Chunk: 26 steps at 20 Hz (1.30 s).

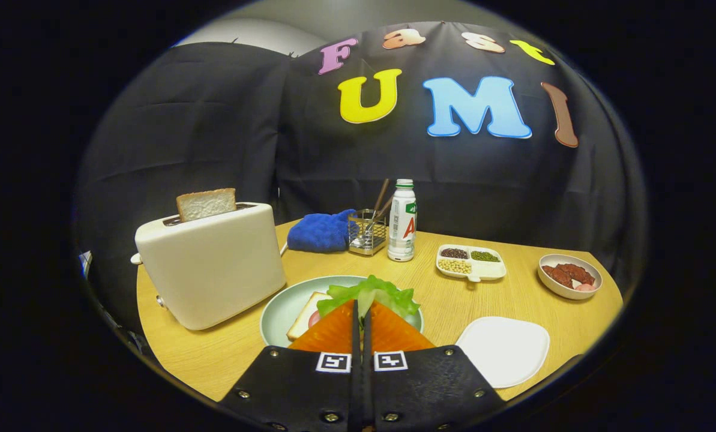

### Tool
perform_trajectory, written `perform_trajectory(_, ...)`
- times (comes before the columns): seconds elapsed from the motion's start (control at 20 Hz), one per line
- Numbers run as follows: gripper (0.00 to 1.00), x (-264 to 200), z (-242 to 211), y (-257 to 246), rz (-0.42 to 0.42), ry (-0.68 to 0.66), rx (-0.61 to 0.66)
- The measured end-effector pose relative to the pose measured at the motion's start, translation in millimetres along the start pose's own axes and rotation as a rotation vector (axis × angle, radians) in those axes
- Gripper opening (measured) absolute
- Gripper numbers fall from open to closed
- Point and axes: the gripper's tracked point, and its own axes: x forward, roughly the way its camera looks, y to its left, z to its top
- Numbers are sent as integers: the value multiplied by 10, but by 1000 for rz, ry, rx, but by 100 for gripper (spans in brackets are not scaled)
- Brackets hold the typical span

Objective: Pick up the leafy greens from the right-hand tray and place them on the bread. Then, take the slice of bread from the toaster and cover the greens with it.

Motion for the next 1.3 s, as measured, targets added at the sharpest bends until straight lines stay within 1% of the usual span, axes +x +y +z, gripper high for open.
perform_trajectory(0.1,0,32,-50,76,4,7,25)
perform_trajectory(0.2,0,48,-105,55,-21,24,25)
perform_trajectory(0.3,0,84,-179,122,-17,36,31)
perform_trajectory(0.35,1,88,-199,117,-24,39,27)
perform_trajectory(0.4,6,79,-202,124,-19,39,21)
perform_trajectory(0.45,6,80,-220,143,-20,41,19)
perform_trajectory(0.55,6,47,-214,91,-52,35,10)
perform_trajectory(0.65,34,-35,-180,-5,-101,23,-3)
perform_trajectory(0.7,54,-76,-143,-34,-118,6,-5)
perform_trajectory(0.75,57,-112,-111,-47,-128,-11,-2)
perform_trajectory(0.8,59,-158,-63,-28,-123,-29,3)
perform_trajectory(0.95,59,-281,109,52,-115,-83,27)
perform_trajectory(1.1,59,-374,257,93,-179,-106,56)
perform_trajectory(1.2,59,-405,313,81,-238,-111,49)
perform_trajectory(1.3,59,-421,374,128,-262,-123,29)
